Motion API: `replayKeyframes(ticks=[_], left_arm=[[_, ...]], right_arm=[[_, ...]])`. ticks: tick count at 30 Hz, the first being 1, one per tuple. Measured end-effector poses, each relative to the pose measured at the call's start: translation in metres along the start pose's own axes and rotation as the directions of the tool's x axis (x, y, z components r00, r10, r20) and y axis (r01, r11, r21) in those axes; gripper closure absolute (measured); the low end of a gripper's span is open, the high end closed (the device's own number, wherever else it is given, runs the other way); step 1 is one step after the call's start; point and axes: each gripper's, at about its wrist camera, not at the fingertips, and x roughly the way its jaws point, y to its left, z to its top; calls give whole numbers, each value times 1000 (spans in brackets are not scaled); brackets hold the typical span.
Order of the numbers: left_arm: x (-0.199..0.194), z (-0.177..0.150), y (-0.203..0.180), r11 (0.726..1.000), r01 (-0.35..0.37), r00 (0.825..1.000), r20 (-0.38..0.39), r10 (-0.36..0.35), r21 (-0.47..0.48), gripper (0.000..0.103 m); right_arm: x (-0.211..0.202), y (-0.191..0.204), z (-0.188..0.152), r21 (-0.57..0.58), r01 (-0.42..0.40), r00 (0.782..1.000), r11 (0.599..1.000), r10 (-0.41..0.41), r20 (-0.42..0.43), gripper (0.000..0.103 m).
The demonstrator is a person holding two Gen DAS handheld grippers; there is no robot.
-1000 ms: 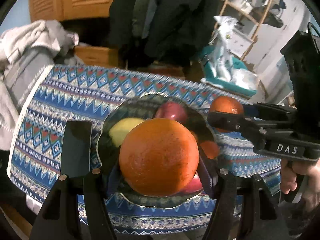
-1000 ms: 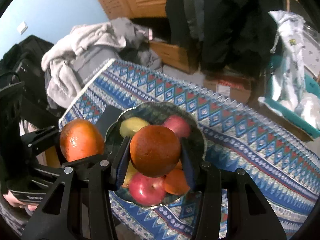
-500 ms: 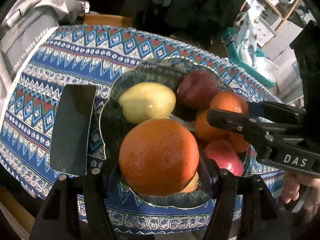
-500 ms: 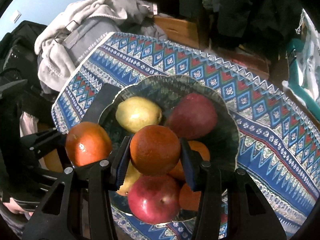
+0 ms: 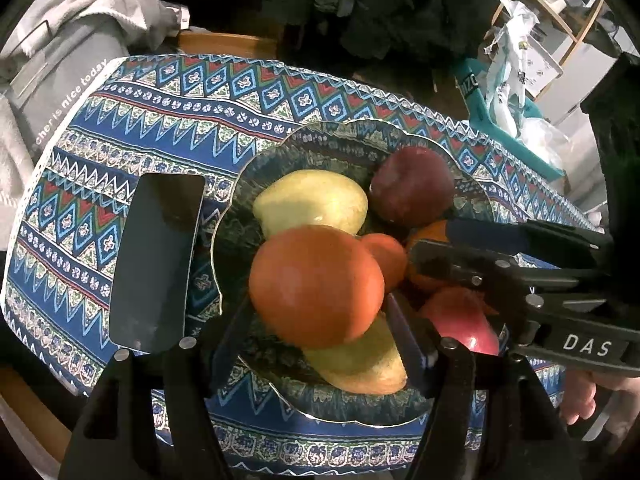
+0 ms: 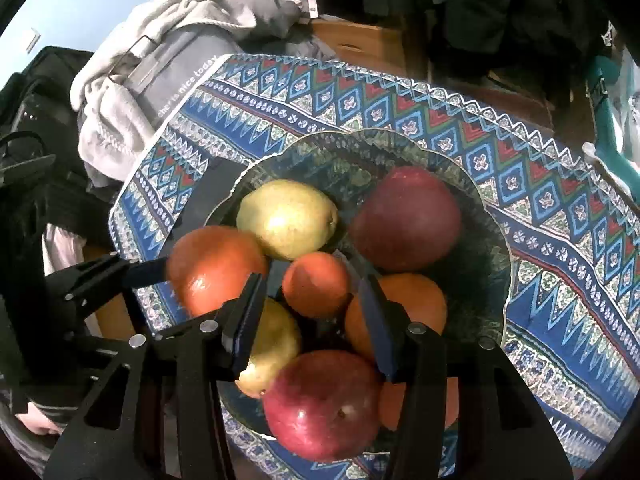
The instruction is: Organize fruits
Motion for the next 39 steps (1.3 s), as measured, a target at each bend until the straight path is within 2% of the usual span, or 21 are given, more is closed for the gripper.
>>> replayKeyframes(ticks=[6, 12, 17, 22, 27, 33, 36, 39], left_arm=[[-13, 1, -3, 1000, -6, 1000, 26, 6, 5, 33], [-43, 2, -17, 999, 15, 996, 84, -19, 39, 33], [-66, 0, -34, 997, 28, 991, 130, -38, 75, 33], [-95, -3, -49, 994, 39, 981, 185, -58, 103, 33], [-123, -5, -58, 992, 43, 969, 237, -70, 115, 25], [-150, -6, -74, 990, 12, 953, 299, -55, 143, 21], [-160, -7, -84, 986, -11, 945, 323, -44, 167, 20], [-168, -10, -91, 984, -10, 941, 334, -51, 178, 15]], right_arm=[[-16, 8, 2, -18, 25, 999, 1000, -24, 28, 52], [-49, 20, 4, -42, 75, 993, 996, -71, 94, 48], [-88, 26, 4, -39, 115, 980, 993, -107, 170, 44], [-132, 30, 0, -22, 148, 959, 989, -138, 248, 40], [-175, 33, -7, -13, 192, 931, 981, -178, 319, 37], [-216, 37, -19, -3, 222, 899, 975, -204, 388, 32], [-231, 39, -26, -1, 219, 891, 976, -200, 408, 31], [-246, 40, -35, 6, 229, 877, 973, -209, 433, 26]])
